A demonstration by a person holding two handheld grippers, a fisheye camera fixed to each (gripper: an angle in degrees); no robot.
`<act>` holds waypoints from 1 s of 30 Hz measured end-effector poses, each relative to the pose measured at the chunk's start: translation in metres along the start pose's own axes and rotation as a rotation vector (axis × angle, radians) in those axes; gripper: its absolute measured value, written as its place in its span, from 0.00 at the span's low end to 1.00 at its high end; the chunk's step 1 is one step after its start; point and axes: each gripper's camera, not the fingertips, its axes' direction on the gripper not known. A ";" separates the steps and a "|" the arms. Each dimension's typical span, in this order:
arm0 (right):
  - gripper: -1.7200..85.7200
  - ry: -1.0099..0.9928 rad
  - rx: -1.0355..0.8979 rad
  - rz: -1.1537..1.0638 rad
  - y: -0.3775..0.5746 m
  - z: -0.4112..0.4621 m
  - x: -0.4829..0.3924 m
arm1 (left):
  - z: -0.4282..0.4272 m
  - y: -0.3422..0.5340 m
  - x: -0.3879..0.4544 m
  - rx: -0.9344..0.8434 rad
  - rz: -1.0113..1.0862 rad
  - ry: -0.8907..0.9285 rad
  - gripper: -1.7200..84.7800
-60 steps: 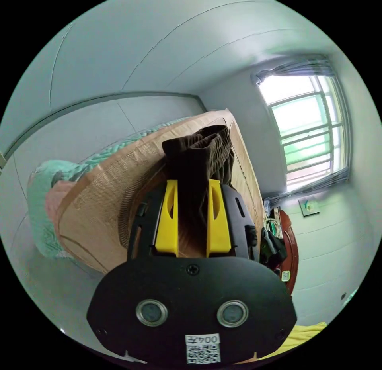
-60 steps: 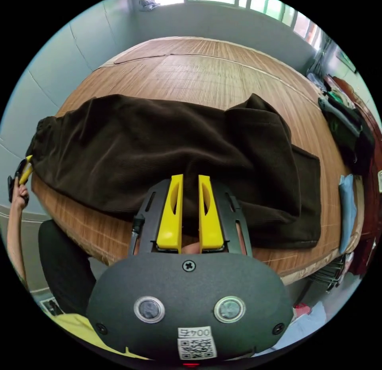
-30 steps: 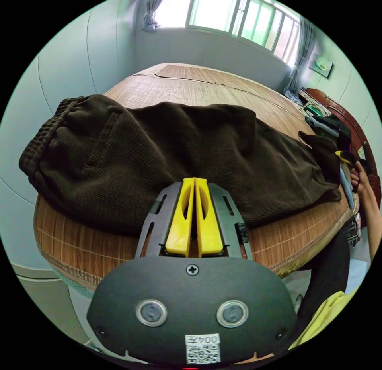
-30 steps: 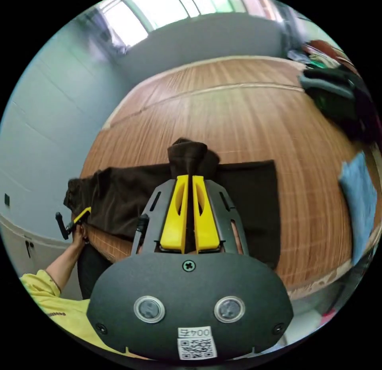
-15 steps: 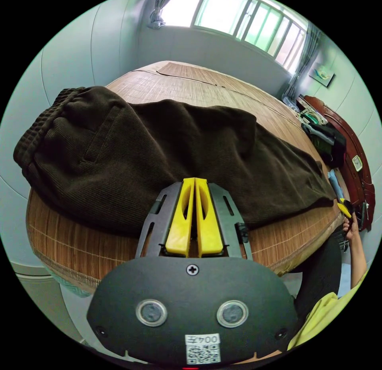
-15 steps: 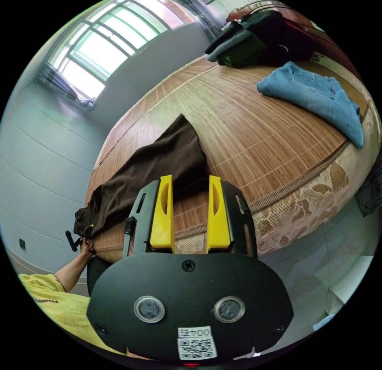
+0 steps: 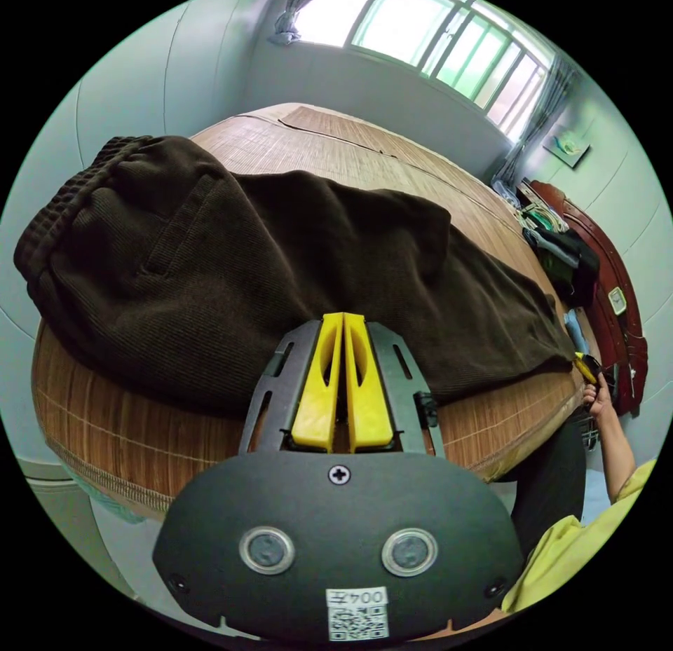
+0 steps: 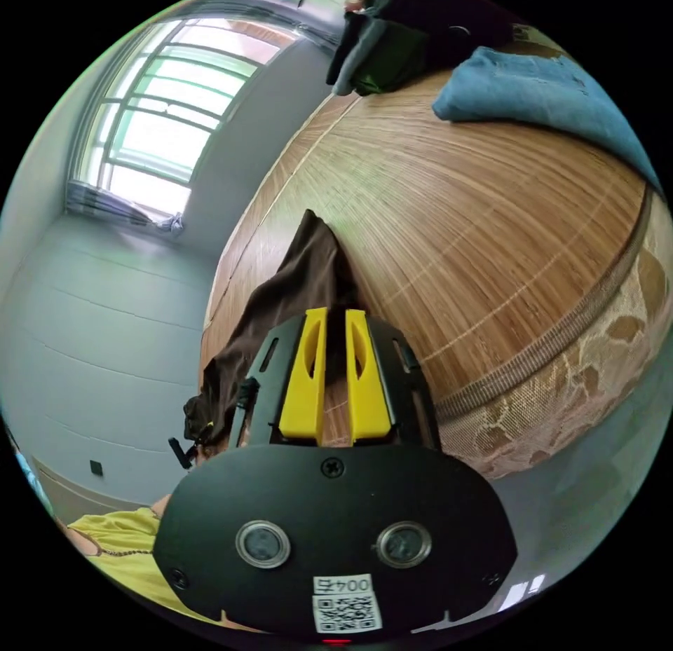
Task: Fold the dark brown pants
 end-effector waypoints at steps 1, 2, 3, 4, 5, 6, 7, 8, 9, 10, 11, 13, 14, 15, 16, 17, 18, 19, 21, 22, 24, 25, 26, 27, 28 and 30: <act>0.08 0.045 -0.008 -0.039 -0.009 -0.008 -0.018 | 0.000 -0.001 -0.003 0.000 -0.007 0.011 0.03; 0.07 0.094 0.003 -0.082 -0.016 -0.023 -0.040 | 0.000 -0.002 -0.007 0.000 -0.013 0.021 0.03; 0.07 0.118 0.014 -0.104 -0.018 -0.031 -0.052 | 0.000 -0.002 -0.008 0.000 -0.015 0.024 0.03; 0.07 0.155 0.019 -0.138 -0.022 -0.046 -0.072 | 0.001 -0.003 -0.011 0.000 -0.018 0.029 0.03; 0.07 0.171 0.013 -0.142 -0.022 -0.056 -0.081 | 0.001 -0.003 -0.013 0.000 -0.019 0.033 0.03; 0.07 0.173 0.008 -0.133 -0.021 -0.057 -0.080 | 0.001 -0.004 -0.014 0.000 -0.021 0.035 0.03; 0.07 0.188 -0.031 -0.102 -0.021 -0.053 -0.071 | 0.001 -0.004 -0.018 0.000 -0.024 0.042 0.03; 0.07 0.204 -0.100 -0.056 -0.024 -0.041 -0.052 | 0.001 -0.005 -0.021 0.000 -0.029 0.052 0.03; 0.07 0.201 -0.137 -0.032 -0.025 -0.034 -0.041 | 0.001 -0.005 -0.023 -0.001 -0.033 0.059 0.03; 0.08 0.169 -0.193 0.017 -0.028 -0.026 -0.019 | 0.001 -0.006 -0.027 -0.001 -0.040 0.073 0.03; 0.08 0.104 -0.190 0.045 -0.031 -0.031 -0.005 | 0.001 -0.007 -0.031 -0.001 -0.048 0.089 0.03; 0.09 0.057 -0.130 0.045 -0.034 -0.050 0.002 | 0.001 -0.008 -0.036 -0.001 -0.059 0.108 0.03; 0.11 0.057 -0.104 0.027 -0.036 -0.061 0.002 | 0.000 -0.008 -0.039 -0.001 -0.063 0.115 0.03; 0.12 0.052 -0.099 0.019 -0.038 -0.065 0.003 | 0.000 -0.008 -0.041 -0.001 -0.064 0.116 0.03; 0.13 0.019 -0.113 0.019 -0.044 -0.068 0.009 | 0.000 -0.009 -0.043 -0.001 -0.064 0.116 0.03; 0.15 -0.040 -0.147 0.043 -0.050 -0.066 0.018 | 0.000 -0.010 -0.045 -0.001 -0.064 0.116 0.03; 0.15 -0.069 -0.165 0.057 -0.053 -0.063 0.023 | -0.001 -0.010 -0.046 -0.001 -0.064 0.117 0.03; 0.17 -0.103 -0.200 0.079 -0.059 -0.056 0.031 | -0.001 -0.010 -0.048 -0.001 -0.065 0.117 0.03; 0.18 -0.130 -0.237 0.099 -0.065 -0.045 0.039 | -0.002 -0.011 -0.050 -0.001 -0.063 0.114 0.03; 0.18 -0.153 -0.251 0.104 -0.069 -0.039 0.040 | -0.002 -0.012 -0.051 -0.001 -0.062 0.110 0.03; 0.18 -0.167 -0.242 0.117 -0.074 -0.033 0.041 | -0.003 -0.013 -0.054 -0.001 -0.060 0.106 0.03; 0.17 -0.182 -0.241 0.121 -0.078 -0.029 0.041 | -0.004 -0.013 -0.056 -0.001 -0.061 0.107 0.03; 0.17 -0.209 -0.240 0.128 -0.081 -0.022 0.041 | -0.004 -0.013 -0.058 -0.001 -0.062 0.110 0.03; 0.16 -0.222 -0.237 0.132 -0.082 -0.018 0.041 | -0.005 -0.014 -0.059 -0.001 -0.063 0.111 0.03; 0.14 -0.248 -0.259 0.132 -0.084 -0.007 0.039 | -0.005 -0.014 -0.060 -0.001 -0.063 0.111 0.03; 0.12 -0.280 -0.307 0.114 -0.087 0.012 0.031 | -0.007 -0.015 -0.063 -0.001 -0.063 0.112 0.03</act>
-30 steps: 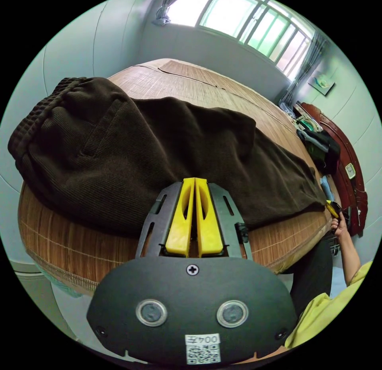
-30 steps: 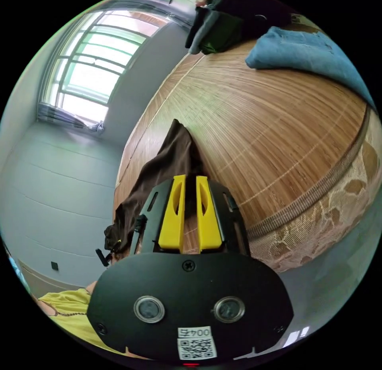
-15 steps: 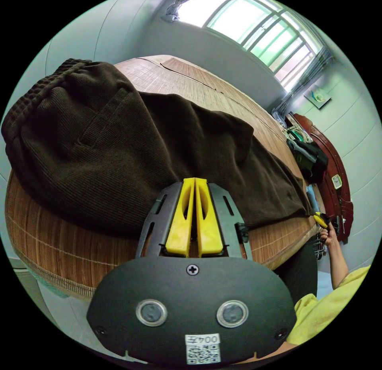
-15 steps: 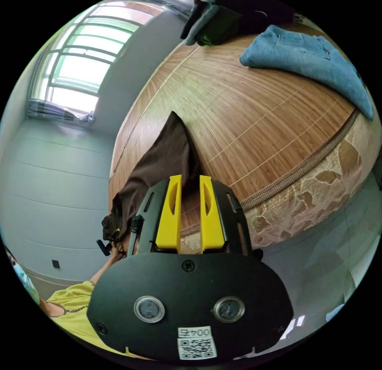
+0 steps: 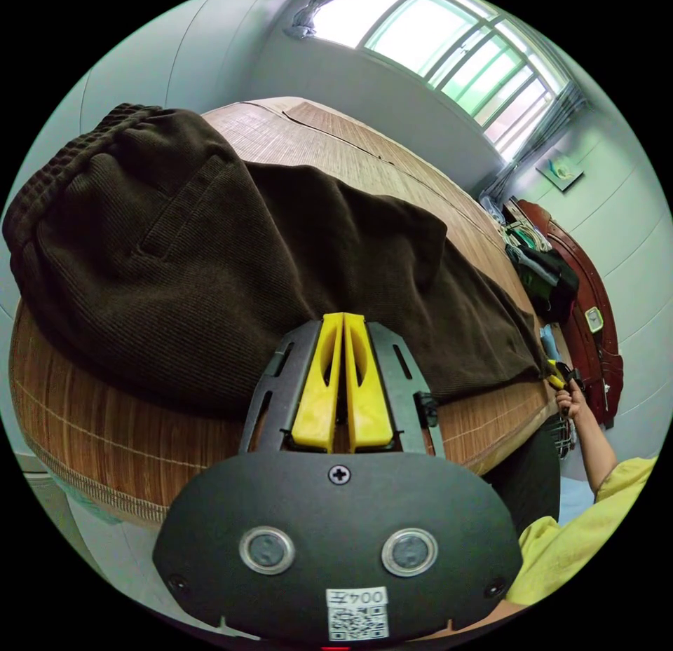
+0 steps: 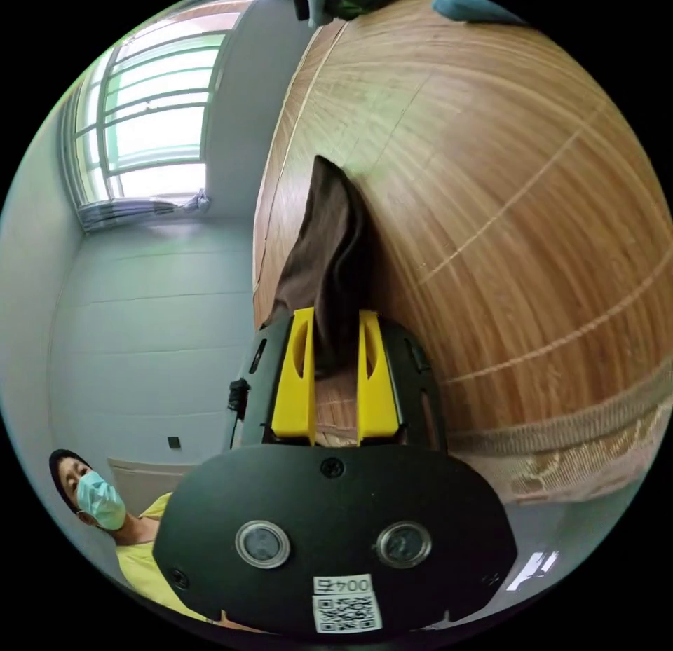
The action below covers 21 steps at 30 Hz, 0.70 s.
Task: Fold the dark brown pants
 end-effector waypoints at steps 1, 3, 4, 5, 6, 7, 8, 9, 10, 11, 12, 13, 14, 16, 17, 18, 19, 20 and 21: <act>0.11 0.010 0.038 -0.011 -0.002 0.002 -0.009 | -0.001 -0.001 -0.002 0.000 -0.002 0.004 0.03; 0.10 0.093 0.154 -0.062 0.002 -0.015 -0.038 | -0.003 -0.001 -0.005 0.000 -0.006 0.012 0.03; 0.09 0.186 0.192 -0.140 0.006 -0.028 -0.061 | -0.003 -0.002 -0.007 0.000 -0.008 0.016 0.03; 0.09 0.322 0.185 -0.194 0.008 -0.033 -0.074 | -0.004 -0.003 -0.009 -0.002 -0.008 0.026 0.03; 0.08 0.378 0.184 -0.199 0.009 -0.034 -0.074 | -0.004 -0.003 -0.010 -0.005 -0.006 0.035 0.03; 0.07 0.400 0.172 -0.176 0.009 -0.034 -0.061 | -0.004 -0.005 -0.013 -0.011 -0.007 0.053 0.03; 0.07 0.342 0.127 -0.104 0.007 -0.029 -0.036 | -0.005 -0.005 -0.016 -0.011 -0.013 0.070 0.03; 0.07 0.318 0.109 -0.075 0.007 -0.025 -0.025 | -0.005 -0.005 -0.018 -0.011 -0.018 0.079 0.03; 0.07 0.302 0.074 -0.048 0.010 -0.014 -0.008 | -0.006 -0.006 -0.021 -0.010 -0.028 0.096 0.03; 0.08 0.298 0.061 -0.052 0.016 -0.005 -0.002 | -0.007 -0.006 -0.023 -0.010 -0.033 0.104 0.03; 0.08 0.290 0.067 -0.056 0.019 -0.003 0.000 | -0.008 -0.007 -0.024 -0.010 -0.034 0.106 0.03; 0.09 0.289 0.092 -0.054 0.026 -0.004 0.000 | -0.009 -0.007 -0.024 -0.010 -0.032 0.102 0.03; 0.10 0.328 0.134 -0.054 0.032 -0.008 -0.003 | -0.010 -0.008 -0.024 -0.009 -0.028 0.094 0.03; 0.12 0.398 0.191 -0.090 0.039 -0.016 -0.014 | -0.011 -0.008 -0.024 -0.008 -0.023 0.084 0.03; 0.13 0.432 0.221 -0.122 0.039 -0.018 -0.023 | -0.012 -0.009 -0.024 -0.007 -0.022 0.083 0.03; 0.13 0.445 0.231 -0.139 0.038 -0.017 -0.028 | -0.013 -0.009 -0.025 -0.007 -0.023 0.084 0.03; 0.13 0.457 0.239 -0.189 0.032 -0.008 -0.039 | -0.013 -0.009 -0.025 -0.007 -0.024 0.087 0.03; 0.13 0.456 0.218 -0.239 0.021 0.007 -0.050 | -0.014 -0.010 -0.026 -0.007 -0.026 0.091 0.03; 0.13 0.457 0.198 -0.260 0.015 0.017 -0.055 | -0.015 -0.010 -0.027 -0.007 -0.027 0.092 0.03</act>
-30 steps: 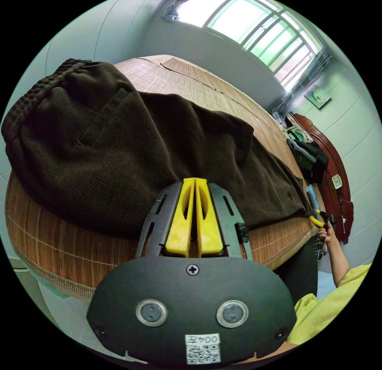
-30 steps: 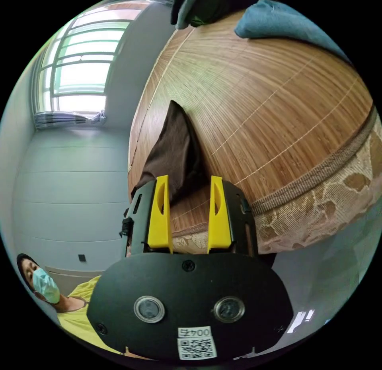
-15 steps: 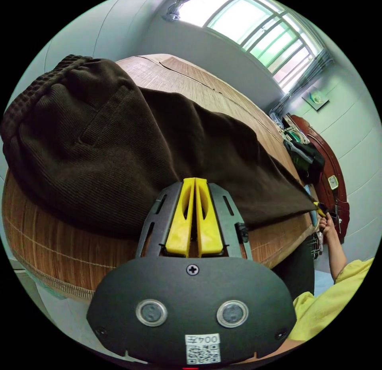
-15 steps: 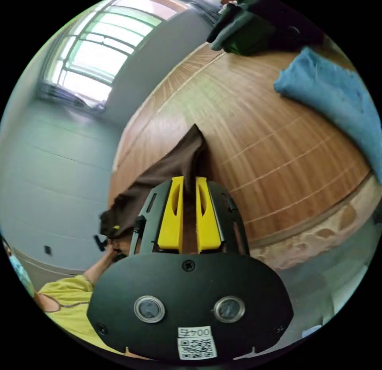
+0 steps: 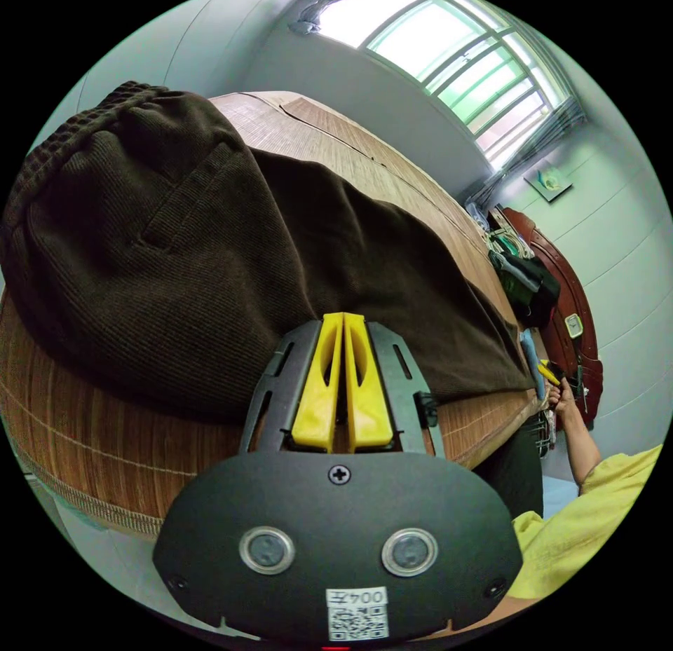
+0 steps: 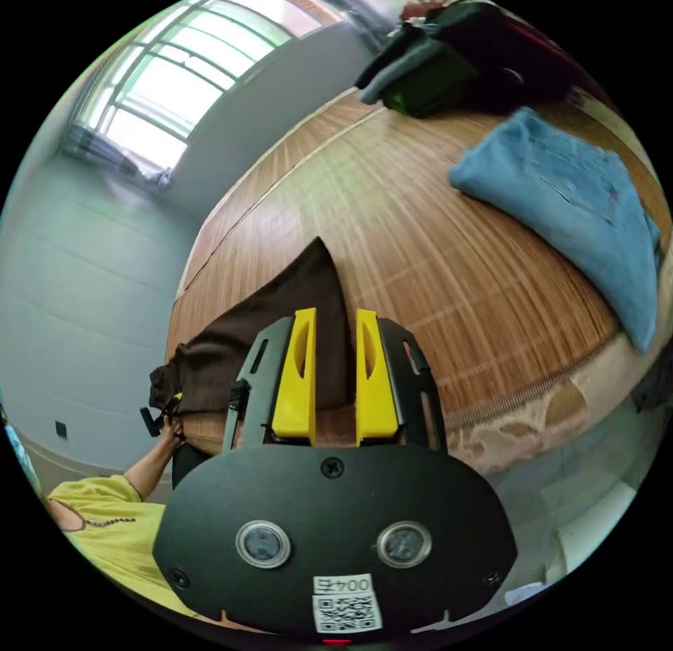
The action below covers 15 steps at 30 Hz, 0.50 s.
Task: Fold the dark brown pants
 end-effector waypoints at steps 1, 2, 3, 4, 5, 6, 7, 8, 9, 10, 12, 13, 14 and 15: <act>0.13 0.011 -0.033 -0.044 -0.014 0.021 -0.016 | -0.001 -0.001 0.000 0.000 0.000 0.000 0.03; 0.14 0.042 -0.058 -0.084 -0.026 0.043 -0.031 | -0.002 -0.001 0.000 0.000 0.000 -0.001 0.03; 0.14 0.060 -0.071 -0.100 -0.031 0.054 -0.038 | -0.002 -0.001 0.000 0.000 0.001 -0.002 0.03; 0.14 0.081 -0.091 -0.130 -0.040 0.075 -0.050 | -0.003 -0.002 0.000 0.000 0.000 -0.002 0.03; 0.14 0.090 -0.097 -0.153 -0.047 0.094 -0.061 | -0.004 -0.002 0.000 0.000 0.000 -0.001 0.03; 0.14 0.095 -0.101 -0.165 -0.049 0.103 -0.067 | -0.004 -0.003 0.000 0.000 0.000 -0.001 0.03; 0.13 0.102 -0.113 -0.204 -0.051 0.121 -0.080 | -0.005 -0.003 0.001 0.000 -0.001 0.001 0.03; 0.13 0.106 -0.125 -0.265 -0.048 0.137 -0.099 | -0.006 -0.004 0.001 0.000 -0.001 0.002 0.03; 0.13 0.114 -0.130 -0.298 -0.044 0.145 -0.110 | -0.006 -0.004 0.001 0.001 -0.002 0.002 0.03; 0.13 0.151 -0.157 -0.362 -0.034 0.165 -0.131 | -0.007 -0.005 0.002 0.001 -0.001 0.003 0.03; 0.14 0.281 -0.192 -0.432 -0.019 0.200 -0.157 | -0.008 -0.005 0.003 0.002 -0.001 0.005 0.03; 0.14 0.390 -0.188 -0.437 -0.012 0.222 -0.166 | -0.008 -0.006 0.003 0.003 -0.003 0.011 0.03; 0.14 0.487 -0.192 -0.425 -0.010 0.244 -0.167 | -0.009 -0.007 0.003 0.003 -0.006 0.017 0.03; 0.13 0.489 -0.165 -0.428 -0.011 0.248 -0.169 | -0.009 -0.007 0.003 0.004 -0.008 0.021 0.03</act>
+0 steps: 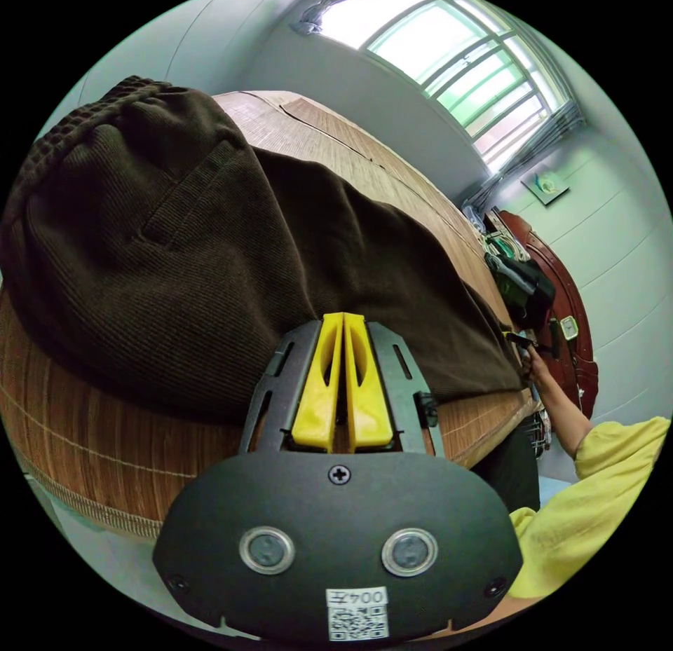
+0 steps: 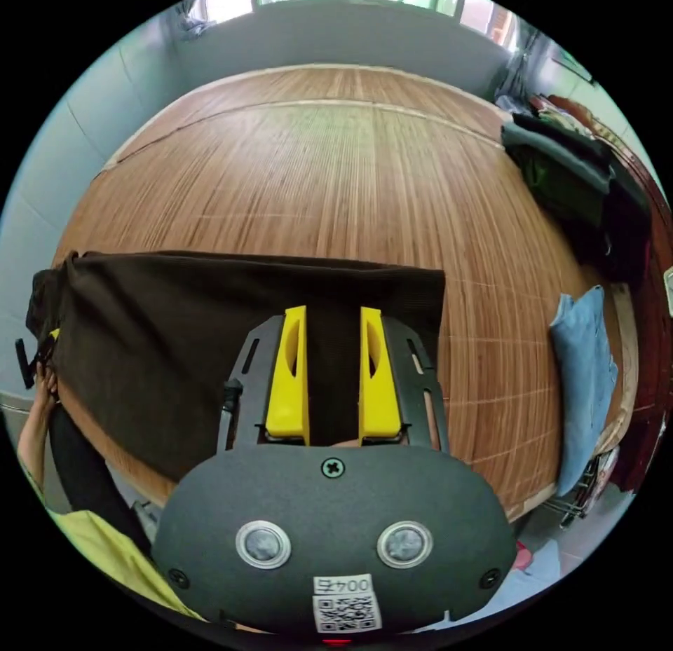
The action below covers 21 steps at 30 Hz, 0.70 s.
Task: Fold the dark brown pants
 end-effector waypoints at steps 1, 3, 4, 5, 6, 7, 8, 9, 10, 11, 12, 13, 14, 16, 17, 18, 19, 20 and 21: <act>0.12 0.014 0.017 0.028 -0.008 0.007 0.002 | 0.000 -0.001 0.001 0.000 -0.002 0.005 0.03; 0.10 0.009 0.013 0.086 -0.023 0.018 0.015 | -0.001 -0.002 0.002 -0.001 -0.002 0.008 0.03; 0.09 -0.013 0.015 0.131 -0.029 0.025 0.025 | -0.001 -0.003 0.004 -0.003 0.001 0.011 0.03; 0.09 -0.073 0.011 0.166 -0.033 0.030 0.035 | 0.000 -0.004 0.006 -0.005 0.004 0.015 0.03; 0.09 -0.108 0.009 0.186 -0.033 0.033 0.039 | 0.000 -0.004 0.007 -0.005 0.004 0.018 0.03; 0.10 -0.168 -0.008 0.209 -0.034 0.035 0.046 | 0.000 -0.005 0.008 -0.004 0.003 0.021 0.03; 0.11 -0.237 -0.016 0.199 -0.031 0.032 0.051 | 0.000 -0.006 0.009 -0.004 0.002 0.027 0.03; 0.12 -0.272 -0.012 0.198 -0.027 0.029 0.054 | 0.000 -0.006 0.010 -0.003 0.000 0.030 0.03; 0.15 -0.318 0.019 0.206 -0.014 0.018 0.060 | 0.000 -0.007 0.011 -0.002 -0.004 0.039 0.03; 0.15 -0.354 0.068 0.219 0.005 0.005 0.067 | 0.000 -0.008 0.012 -0.002 -0.007 0.046 0.03; 0.15 -0.375 0.092 0.229 0.016 -0.002 0.071 | 0.001 -0.009 0.013 -0.001 -0.007 0.048 0.03; 0.15 -0.418 0.124 0.249 0.040 -0.011 0.076 | 0.001 -0.010 0.016 -0.001 -0.006 0.047 0.03; 0.15 -0.450 0.146 0.253 0.064 -0.018 0.076 | 0.002 -0.011 0.019 -0.001 -0.005 0.043 0.03; 0.15 -0.469 0.159 0.245 0.095 -0.023 0.066 | 0.003 -0.012 0.024 -0.001 -0.003 0.039 0.03; 0.15 -0.465 0.159 0.232 0.111 -0.023 0.056 | 0.003 -0.014 0.028 -0.001 -0.002 0.037 0.03; 0.15 -0.459 0.157 0.226 0.118 -0.022 0.049 | 0.004 -0.014 0.030 -0.001 -0.002 0.035 0.03; 0.15 -0.445 0.159 0.215 0.128 -0.020 0.035 | 0.005 -0.016 0.034 -0.001 0.000 0.029 0.03; 0.16 -0.432 0.176 0.202 0.136 -0.017 0.020 | 0.006 -0.017 0.038 -0.001 0.002 0.022 0.03; 0.16 -0.424 0.185 0.193 0.138 -0.015 0.011 | 0.006 -0.018 0.041 -0.001 0.003 0.019 0.03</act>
